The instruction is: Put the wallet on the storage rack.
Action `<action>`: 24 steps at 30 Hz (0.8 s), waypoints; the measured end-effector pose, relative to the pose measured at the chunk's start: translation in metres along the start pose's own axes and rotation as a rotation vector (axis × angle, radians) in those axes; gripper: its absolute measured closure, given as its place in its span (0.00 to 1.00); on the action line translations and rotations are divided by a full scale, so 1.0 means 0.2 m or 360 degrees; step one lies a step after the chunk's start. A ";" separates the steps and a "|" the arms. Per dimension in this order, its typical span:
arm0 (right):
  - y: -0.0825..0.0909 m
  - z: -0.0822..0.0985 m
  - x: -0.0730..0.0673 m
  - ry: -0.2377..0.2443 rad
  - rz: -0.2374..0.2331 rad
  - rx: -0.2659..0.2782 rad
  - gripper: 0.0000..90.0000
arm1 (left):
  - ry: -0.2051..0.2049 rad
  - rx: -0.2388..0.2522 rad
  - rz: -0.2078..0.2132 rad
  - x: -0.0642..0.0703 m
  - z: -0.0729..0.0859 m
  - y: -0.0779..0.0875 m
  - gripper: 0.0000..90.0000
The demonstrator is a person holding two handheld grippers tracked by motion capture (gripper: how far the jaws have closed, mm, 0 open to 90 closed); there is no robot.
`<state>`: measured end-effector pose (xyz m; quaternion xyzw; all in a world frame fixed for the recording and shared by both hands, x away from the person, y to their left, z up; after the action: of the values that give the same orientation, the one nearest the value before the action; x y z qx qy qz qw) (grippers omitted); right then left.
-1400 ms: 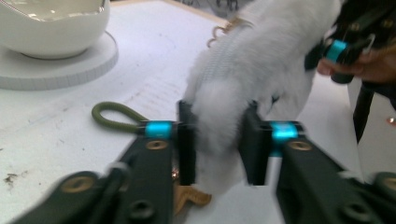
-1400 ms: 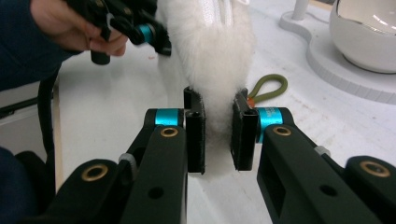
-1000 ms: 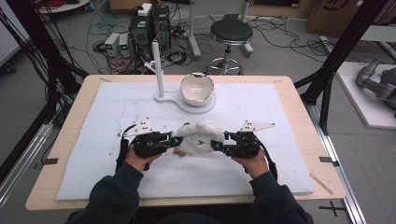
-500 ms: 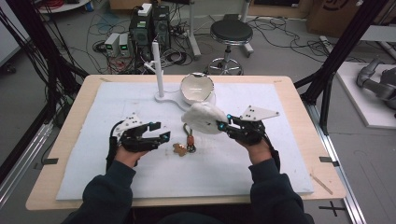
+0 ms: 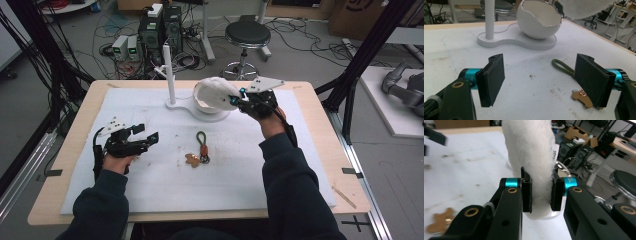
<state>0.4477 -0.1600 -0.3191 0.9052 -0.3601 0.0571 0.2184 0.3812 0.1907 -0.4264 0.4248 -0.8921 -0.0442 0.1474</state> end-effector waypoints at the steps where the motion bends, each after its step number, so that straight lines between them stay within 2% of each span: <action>1: -0.03 0.00 0.02 0.0007 0.0011 -0.0009 0.86 | 0.0000 0.0000 0.0000 0.00 0.00 0.00 0.27; 4: -0.09 -0.01 0.05 0.0029 0.0014 -0.0052 0.86 | 0.0014 -0.0003 -0.0003 0.00 0.01 0.00 0.27; 5: -0.14 -0.01 0.08 0.0095 0.0035 -0.0077 0.86 | 0.0013 -0.0004 -0.0009 -0.01 0.01 0.00 0.27; 7: -0.16 -0.01 0.09 0.0109 0.0040 -0.0096 0.86 | 0.0024 -0.0005 -0.0010 -0.01 0.01 0.01 0.27; 10: -0.27 -0.03 0.12 0.0209 0.0059 -0.0132 0.86 | 0.0030 0.0003 -0.0010 -0.01 0.01 0.00 0.27; 11: -0.27 -0.03 0.12 0.0209 0.0059 -0.0132 0.86 | 0.0029 -0.0001 -0.0010 -0.01 0.01 0.00 0.27; 12: -0.32 -0.04 0.12 0.0285 0.0080 -0.0143 0.86 | 0.0028 -0.0005 -0.0006 -0.01 0.01 0.00 0.27; 13: -0.32 -0.04 0.12 0.0285 0.0080 -0.0143 0.86 | 0.0028 -0.0005 -0.0006 -0.01 0.01 0.00 0.27; 14: -0.38 -0.04 0.13 0.0315 0.0091 -0.0195 0.86 | 0.0029 -0.0007 -0.0007 -0.01 0.01 0.00 0.27; 15: -0.40 -0.03 0.13 0.0330 0.0104 -0.0211 0.86 | 0.0036 -0.0005 -0.0007 -0.01 0.01 0.00 0.27; 18: -0.44 -0.01 0.15 0.0321 0.0147 -0.0240 0.86 | 0.0039 -0.0004 -0.0004 -0.01 0.01 0.01 0.27; 19: -0.47 0.03 0.17 0.0275 0.0143 -0.0282 0.86 | 0.0048 -0.0002 -0.0005 -0.02 0.02 0.01 0.27; 23: -0.50 0.05 0.16 0.0291 0.0118 -0.0303 0.86 | 0.0060 0.0000 -0.0008 -0.02 0.02 0.01 0.27; 24: -0.54 0.07 0.15 0.0308 0.0104 -0.0326 0.86 | 0.0061 -0.0002 -0.0005 -0.02 0.02 0.01 0.27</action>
<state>0.5415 -0.1156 -0.3624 0.8563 -0.3706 0.1141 0.3412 0.3806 0.1949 -0.4312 0.4269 -0.8884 -0.0368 0.1646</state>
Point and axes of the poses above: each handheld gripper's, and its own axes: y roughly backward along the jaws, z roughly out of its underside, x roughly to its right, the point moved 5 cm from there along -y, roughly forward along the jaws, and after that the axes turned 5 degrees about x, right-handed, at the moved point
